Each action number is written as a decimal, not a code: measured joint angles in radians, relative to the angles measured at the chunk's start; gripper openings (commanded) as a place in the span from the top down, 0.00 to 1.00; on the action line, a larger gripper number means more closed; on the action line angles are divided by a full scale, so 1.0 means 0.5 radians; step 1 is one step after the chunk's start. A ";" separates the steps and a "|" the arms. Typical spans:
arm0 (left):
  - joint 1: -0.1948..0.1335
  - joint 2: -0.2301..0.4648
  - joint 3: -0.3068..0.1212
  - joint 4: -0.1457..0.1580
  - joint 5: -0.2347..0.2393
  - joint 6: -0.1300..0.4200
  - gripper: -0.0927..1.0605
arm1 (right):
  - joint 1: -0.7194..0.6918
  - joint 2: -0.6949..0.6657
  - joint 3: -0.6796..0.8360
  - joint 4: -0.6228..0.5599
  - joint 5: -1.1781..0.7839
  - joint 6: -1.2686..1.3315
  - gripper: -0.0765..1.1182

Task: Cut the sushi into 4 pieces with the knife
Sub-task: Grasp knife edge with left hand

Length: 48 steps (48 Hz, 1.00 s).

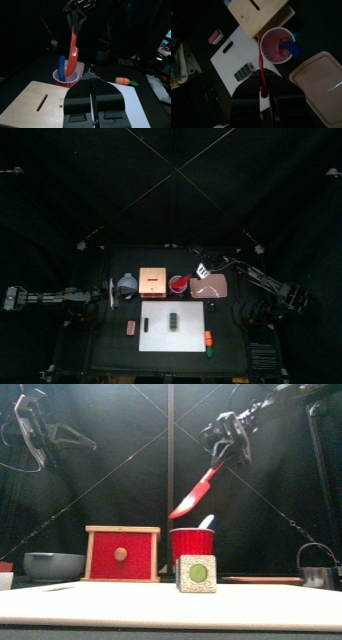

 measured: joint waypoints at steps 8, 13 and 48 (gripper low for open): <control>0.012 0.000 0.003 0.000 -0.055 0.000 0.74 | 0.046 -0.301 0.101 -0.064 -0.153 -0.031 0.80; 0.031 0.000 0.003 0.000 -0.110 -0.003 0.64 | 0.129 -0.491 0.276 -0.129 -0.396 -0.043 0.80; -0.086 0.190 -0.187 0.101 -0.037 0.003 0.20 | 0.957 -0.635 1.126 -0.985 -2.049 -0.009 0.80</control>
